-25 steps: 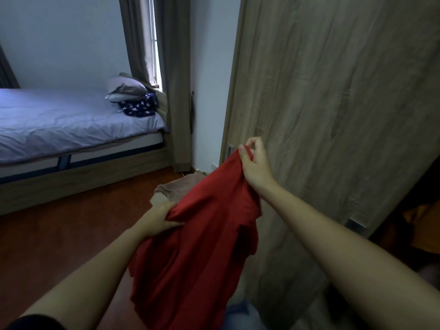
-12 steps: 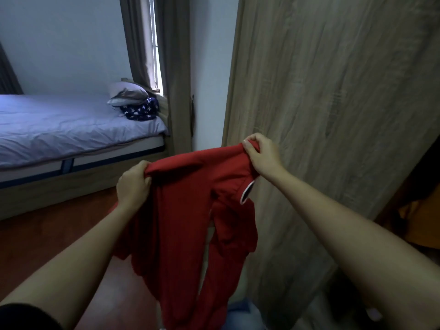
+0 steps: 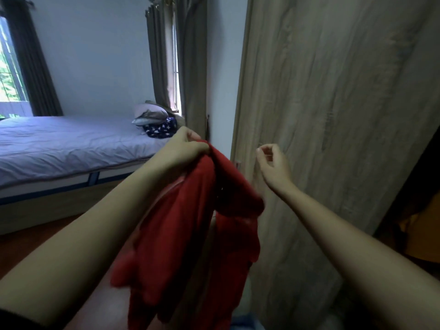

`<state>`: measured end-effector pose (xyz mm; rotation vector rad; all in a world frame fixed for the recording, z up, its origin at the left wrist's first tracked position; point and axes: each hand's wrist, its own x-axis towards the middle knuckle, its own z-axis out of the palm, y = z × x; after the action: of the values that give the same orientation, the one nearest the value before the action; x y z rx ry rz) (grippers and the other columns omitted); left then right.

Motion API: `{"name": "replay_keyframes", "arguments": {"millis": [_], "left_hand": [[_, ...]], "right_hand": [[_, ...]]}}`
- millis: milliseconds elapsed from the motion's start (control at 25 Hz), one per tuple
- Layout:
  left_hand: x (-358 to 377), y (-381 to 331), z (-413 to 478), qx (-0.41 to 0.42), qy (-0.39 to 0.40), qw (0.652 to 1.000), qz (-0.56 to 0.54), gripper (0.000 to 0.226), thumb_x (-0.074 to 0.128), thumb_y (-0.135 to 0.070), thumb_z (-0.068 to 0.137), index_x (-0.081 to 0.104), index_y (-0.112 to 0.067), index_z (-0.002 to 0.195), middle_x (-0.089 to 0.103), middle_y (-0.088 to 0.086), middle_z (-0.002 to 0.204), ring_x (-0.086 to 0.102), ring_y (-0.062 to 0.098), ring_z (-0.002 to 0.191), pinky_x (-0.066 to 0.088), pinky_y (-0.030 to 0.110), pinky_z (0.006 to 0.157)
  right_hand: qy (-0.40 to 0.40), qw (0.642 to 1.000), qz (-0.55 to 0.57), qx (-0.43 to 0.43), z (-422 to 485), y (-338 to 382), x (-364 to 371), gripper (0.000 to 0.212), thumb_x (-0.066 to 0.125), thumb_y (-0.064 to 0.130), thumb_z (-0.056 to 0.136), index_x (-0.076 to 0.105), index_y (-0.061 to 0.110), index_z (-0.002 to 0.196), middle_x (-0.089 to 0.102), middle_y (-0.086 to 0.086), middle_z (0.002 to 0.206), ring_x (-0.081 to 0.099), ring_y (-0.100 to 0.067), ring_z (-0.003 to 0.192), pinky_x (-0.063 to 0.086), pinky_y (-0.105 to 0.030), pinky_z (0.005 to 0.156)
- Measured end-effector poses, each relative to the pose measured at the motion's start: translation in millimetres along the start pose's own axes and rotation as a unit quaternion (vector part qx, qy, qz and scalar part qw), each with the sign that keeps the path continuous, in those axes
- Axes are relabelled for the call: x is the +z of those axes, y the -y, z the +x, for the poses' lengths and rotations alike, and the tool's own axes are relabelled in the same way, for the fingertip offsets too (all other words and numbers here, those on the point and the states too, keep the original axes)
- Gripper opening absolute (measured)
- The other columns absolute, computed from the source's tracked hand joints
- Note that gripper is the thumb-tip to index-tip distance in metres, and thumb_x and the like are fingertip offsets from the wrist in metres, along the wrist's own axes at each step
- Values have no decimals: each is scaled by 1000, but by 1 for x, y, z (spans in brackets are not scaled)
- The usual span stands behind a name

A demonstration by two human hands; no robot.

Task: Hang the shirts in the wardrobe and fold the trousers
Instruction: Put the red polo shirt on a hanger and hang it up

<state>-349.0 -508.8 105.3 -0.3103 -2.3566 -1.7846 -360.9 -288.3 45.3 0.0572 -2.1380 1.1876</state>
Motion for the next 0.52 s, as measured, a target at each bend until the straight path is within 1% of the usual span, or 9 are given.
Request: {"name": "replay_keyframes", "arguments": {"millis": [80, 160, 200, 240, 280, 360, 440, 480, 520], "left_hand": [[22, -16, -12, -6, 2, 996, -85, 24, 61, -2, 80, 47, -13, 95, 46, 4, 64, 39, 4, 36, 28, 12, 34], [44, -31, -25, -18, 2, 985, -174, 23, 56, 4, 83, 45, -13, 94, 41, 5, 62, 35, 3, 29, 25, 10, 33], [57, -38, -33, -25, 9, 977, -212, 21, 54, 5, 83, 45, -13, 89, 39, 5, 61, 34, 3, 27, 26, 9, 32], [68, -43, -39, -31, 20, 970, -239, 20, 54, 5, 84, 44, -13, 83, 40, 5, 60, 36, 2, 27, 28, 10, 32], [78, -49, -45, -37, 36, 966, -255, 21, 54, 3, 84, 44, -14, 79, 41, 5, 59, 37, 2, 28, 30, 11, 33], [102, -60, -61, -44, 76, 956, -280, 19, 56, -2, 87, 44, -15, 78, 44, 4, 61, 43, 3, 36, 37, 14, 37], [124, -61, -77, -12, 114, 944, -310, 13, 55, -9, 90, 46, -17, 85, 51, 4, 72, 51, 6, 52, 45, 17, 51], [133, -54, -83, 31, 136, 941, -309, 10, 55, -13, 91, 48, -20, 91, 55, 4, 83, 57, 9, 64, 48, 17, 58], [141, -44, -89, 94, 164, 940, -284, 14, 57, -18, 90, 49, -24, 99, 59, 4, 96, 61, 11, 80, 51, 17, 66]], "right_hand": [[68, 993, 95, -14, -24, 26, -20, 23, 48, 50, 89, 53, 27, 92, 60, 4, 94, 58, -4, 82, 45, -18, 73], [170, 971, 164, 24, -48, 46, -45, 51, 51, 74, 70, 49, 31, 98, 56, 11, 95, 57, 6, 76, 45, -12, 66], [224, 961, 160, 39, -60, 50, -57, 58, 58, 72, 67, 44, 31, 106, 54, 12, 99, 57, 8, 78, 45, -8, 65], [271, 951, 141, 39, -70, 51, -66, 60, 65, 58, 70, 38, 30, 115, 53, 11, 106, 57, 7, 84, 47, -7, 70], [291, 950, 113, 31, -77, 48, -75, 64, 71, 41, 73, 33, 26, 121, 53, 8, 113, 58, 4, 92, 48, -10, 79], [250, 965, 79, 16, -85, 38, -96, 61, 73, 15, 78, 35, 18, 126, 56, 0, 120, 59, 1, 99, 46, -16, 92], [166, 983, 74, 33, -86, 30, -124, 48, 66, 2, 81, 46, 8, 124, 58, -4, 111, 58, 13, 82, 44, -8, 84], [131, 988, 68, 54, -86, 27, -139, 42, 61, -4, 84, 49, 2, 123, 57, -5, 108, 56, 18, 72, 42, -3, 77], [102, 990, 59, 79, -87, 25, -156, 36, 56, -6, 87, 51, -3, 122, 56, -5, 106, 56, 18, 67, 41, 0, 72]]}}
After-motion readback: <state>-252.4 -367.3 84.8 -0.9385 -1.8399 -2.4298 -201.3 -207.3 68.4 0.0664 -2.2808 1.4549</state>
